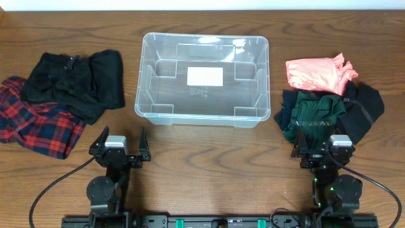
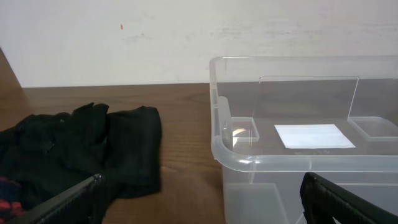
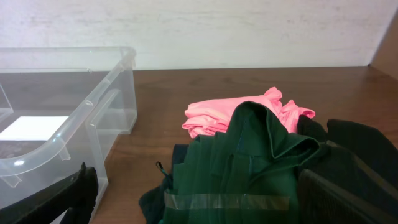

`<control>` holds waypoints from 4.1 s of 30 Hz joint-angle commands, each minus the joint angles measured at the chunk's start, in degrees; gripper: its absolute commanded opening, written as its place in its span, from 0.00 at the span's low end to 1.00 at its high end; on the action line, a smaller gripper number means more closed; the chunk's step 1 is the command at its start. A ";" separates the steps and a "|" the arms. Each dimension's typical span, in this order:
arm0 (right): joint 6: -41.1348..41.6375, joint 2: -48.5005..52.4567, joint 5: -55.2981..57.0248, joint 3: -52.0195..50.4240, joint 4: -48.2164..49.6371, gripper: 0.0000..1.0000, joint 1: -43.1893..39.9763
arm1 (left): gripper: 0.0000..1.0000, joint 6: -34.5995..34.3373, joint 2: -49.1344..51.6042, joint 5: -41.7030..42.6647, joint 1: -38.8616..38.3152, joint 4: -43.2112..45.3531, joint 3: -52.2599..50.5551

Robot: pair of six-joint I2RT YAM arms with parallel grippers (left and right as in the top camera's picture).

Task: Pack container

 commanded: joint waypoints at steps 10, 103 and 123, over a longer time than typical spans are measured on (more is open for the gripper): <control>0.17 -0.15 0.57 -0.22 0.02 0.99 -0.44 | 0.98 -0.48 -0.31 0.15 0.26 -2.21 -0.87; 0.17 -0.15 0.57 -0.22 0.02 0.99 -0.44 | 0.98 5.95 95.10 -2.16 8.39 -35.50 84.24; 0.17 -0.15 0.57 -0.22 0.02 0.99 -0.44 | 0.87 5.92 113.15 -2.34 8.35 -33.38 84.21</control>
